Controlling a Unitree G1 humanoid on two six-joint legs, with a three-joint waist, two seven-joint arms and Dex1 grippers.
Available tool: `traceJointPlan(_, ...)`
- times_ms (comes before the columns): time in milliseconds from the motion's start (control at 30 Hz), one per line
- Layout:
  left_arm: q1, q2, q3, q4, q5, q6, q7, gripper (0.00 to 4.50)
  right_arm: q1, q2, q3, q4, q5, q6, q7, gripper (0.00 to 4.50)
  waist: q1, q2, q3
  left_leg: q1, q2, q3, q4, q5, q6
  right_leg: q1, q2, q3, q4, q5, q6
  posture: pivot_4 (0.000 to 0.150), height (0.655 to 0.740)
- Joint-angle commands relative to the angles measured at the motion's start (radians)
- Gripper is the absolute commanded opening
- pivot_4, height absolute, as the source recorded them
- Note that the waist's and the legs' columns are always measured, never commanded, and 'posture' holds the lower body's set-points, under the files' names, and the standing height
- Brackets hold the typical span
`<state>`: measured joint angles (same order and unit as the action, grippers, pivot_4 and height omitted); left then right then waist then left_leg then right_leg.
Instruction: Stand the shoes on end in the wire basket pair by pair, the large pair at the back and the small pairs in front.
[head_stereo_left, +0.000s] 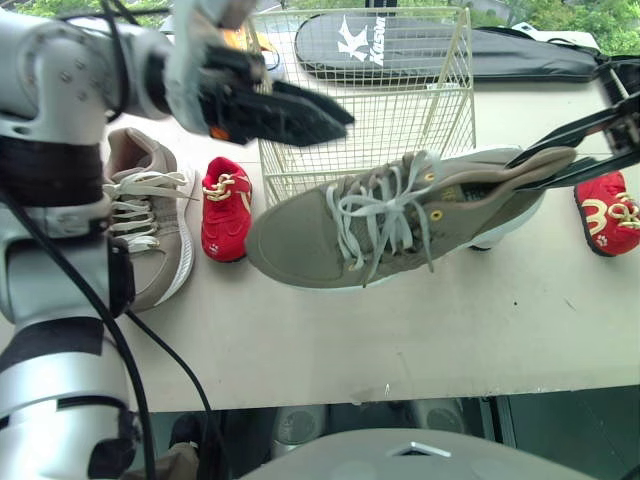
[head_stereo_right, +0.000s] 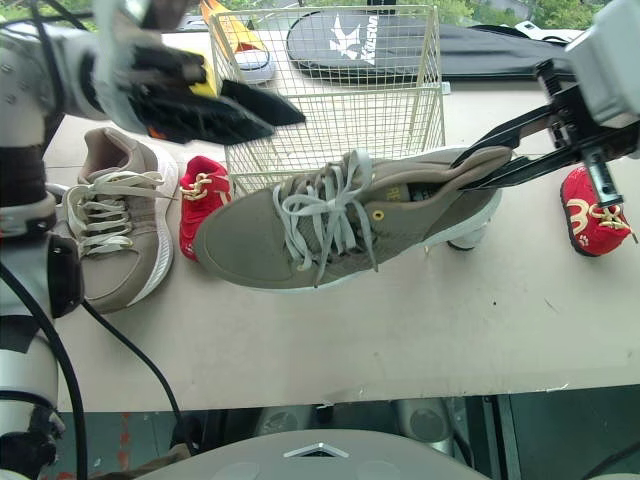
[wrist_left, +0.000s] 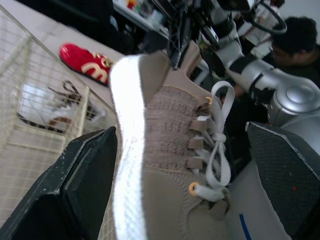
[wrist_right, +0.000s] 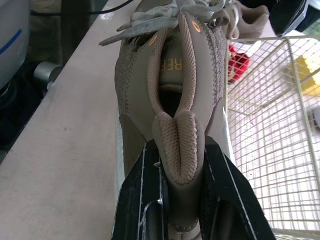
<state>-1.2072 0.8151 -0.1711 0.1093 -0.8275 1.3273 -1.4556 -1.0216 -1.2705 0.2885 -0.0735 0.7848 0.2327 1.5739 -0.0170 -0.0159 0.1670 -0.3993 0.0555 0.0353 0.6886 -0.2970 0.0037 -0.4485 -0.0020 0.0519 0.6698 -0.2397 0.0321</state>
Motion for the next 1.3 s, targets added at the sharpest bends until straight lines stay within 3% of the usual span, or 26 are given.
traceJointPlan(33,0.028,-0.008,-0.057,-0.120,0.008,-0.008,0.017,4.50,-0.084,0.023,0.010,0.012,0.015,-0.037,0.040,0.00,0.001,0.000,0.000,0.000,0.000,0.000,0.000,0.000,0.000,-0.001,0.000,0.000,0.001,0.000,0.000,0.150,0.7400)
traceJointPlan(67,0.046,0.006,-0.091,-0.152,0.036,-0.048,0.007,4.50,-0.097,0.030,0.019,0.014,0.017,-0.037,0.040,0.00,0.000,0.000,0.000,0.000,0.000,0.000,0.000,0.000,0.000,-0.001,0.000,0.000,0.001,0.000,0.000,0.150,0.7400)
traceJointPlan(400,0.107,-0.018,-0.127,-0.190,0.070,-0.144,-0.017,0.18,-0.126,0.077,0.003,-0.005,0.043,-0.005,0.040,0.00,0.005,0.000,0.000,0.000,-0.001,-0.001,0.003,0.000,0.001,-0.002,0.001,0.000,0.005,0.000,0.000,0.150,0.7400)
traceJointPlan(500,0.123,-0.054,-0.057,-0.181,0.034,-0.135,0.014,0.08,-0.139,0.096,-0.013,-0.002,0.019,0.047,0.040,0.00,0.005,0.000,0.000,0.000,-0.001,-0.001,0.004,0.000,0.001,-0.001,0.000,0.000,0.006,0.000,0.000,0.150,0.7400)
traceJointPlan(633,0.150,-0.094,0.059,-0.207,-0.030,-0.060,0.102,0.08,-0.131,0.096,-0.043,-0.015,-0.024,0.104,0.040,1.76,0.005,0.001,0.001,0.000,-0.001,-0.002,0.006,-0.001,0.001,-0.002,0.000,0.000,0.008,0.000,0.000,0.150,0.7400)
traceJointPlan(800,0.231,-0.138,0.217,-0.267,-0.086,-0.037,0.253,0.08,-0.020,0.079,-0.199,-0.028,-0.085,0.111,-0.059,4.36,0.005,0.001,0.001,-0.002,0.000,-0.003,0.009,-0.001,0.001,-0.001,0.000,-0.001,0.008,0.000,0.000,0.150,0.7400)
traceJointPlan(900,0.273,-0.210,0.325,-0.311,-0.127,-0.054,0.393,0.08,0.120,0.036,-0.356,-0.065,-0.063,0.214,-0.182,4.50,0.008,0.000,0.001,-0.002,0.000,-0.004,0.011,-0.001,0.001,0.000,0.000,-0.001,0.009,0.000,0.000,0.150,0.7400)
traceJointPlan(1033,0.335,-0.291,0.421,-0.398,-0.137,-0.139,0.549,0.08,0.307,0.056,-0.591,-0.143,-0.065,0.439,-0.510,4.50,0.012,0.000,0.001,-0.002,0.000,-0.004,0.012,0.000,0.001,0.001,-0.001,-0.002,0.009,0.000,0.000,0.150,0.7400)
traceJointPlan(1200,0.379,-0.347,0.423,-0.448,-0.055,-0.332,0.650,0.08,0.456,0.180,-0.818,-0.258,0.276,0.855,-0.822,4.50,0.007,0.000,0.000,-0.001,-0.001,-0.004,0.013,0.000,-0.001,0.003,-0.001,0.000,0.010,0.000,0.000,0.150,0.7400)
traceJointPlan(1300,0.411,-0.361,0.374,-0.450,0.014,-0.446,0.663,0.08,0.470,0.269,-0.863,-0.308,0.496,0.942,-1.015,4.50,0.002,0.000,0.000,0.001,-0.001,-0.004,0.012,0.000,0.000,0.004,0.001,0.002,0.011,0.000,0.000,0.150,0.7400)
